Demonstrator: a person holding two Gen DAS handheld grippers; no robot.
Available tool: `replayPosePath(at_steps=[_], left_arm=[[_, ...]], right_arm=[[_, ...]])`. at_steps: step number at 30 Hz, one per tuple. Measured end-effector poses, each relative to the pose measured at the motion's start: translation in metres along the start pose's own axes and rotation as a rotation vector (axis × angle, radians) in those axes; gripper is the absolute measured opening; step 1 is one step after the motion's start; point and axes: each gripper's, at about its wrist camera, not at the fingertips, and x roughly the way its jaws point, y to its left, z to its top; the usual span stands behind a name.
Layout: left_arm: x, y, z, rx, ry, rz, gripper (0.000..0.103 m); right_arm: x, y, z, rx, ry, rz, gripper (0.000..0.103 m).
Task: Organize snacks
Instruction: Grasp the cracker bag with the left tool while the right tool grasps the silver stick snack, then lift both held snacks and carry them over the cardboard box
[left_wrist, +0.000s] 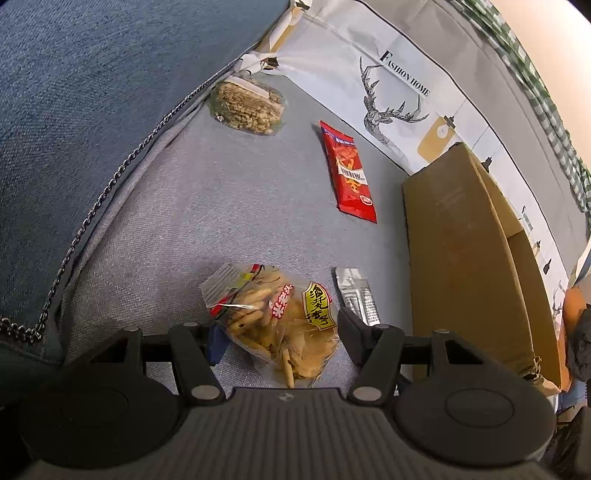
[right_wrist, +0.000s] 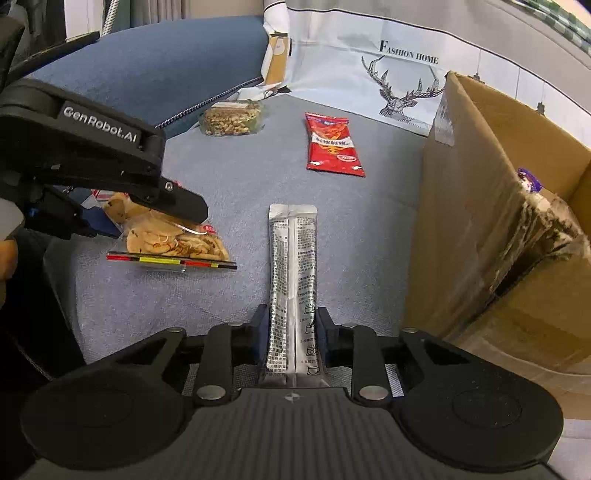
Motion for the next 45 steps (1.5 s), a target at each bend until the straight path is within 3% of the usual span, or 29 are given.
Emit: replayPosePath(at_steps=[18, 34, 45], left_arm=[[-0.008, -0.001, -0.002, 0.010, -0.030, -0.012, 0.066], [-0.047, -0.002, -0.009, -0.004, -0.234, -0.081, 0.066], [-0.051, -0.005, -0.010, -0.007, -0.272, -0.065, 0.066]], right_arm=[[-0.016, -0.001, 0.005, 0.002, -0.070, -0.024, 0.025], [-0.052, 0.002, 0.022, -0.064, -0.216, -0.031, 0.025], [-0.075, -0.002, 0.032, -0.099, -0.323, -0.017, 0.025]])
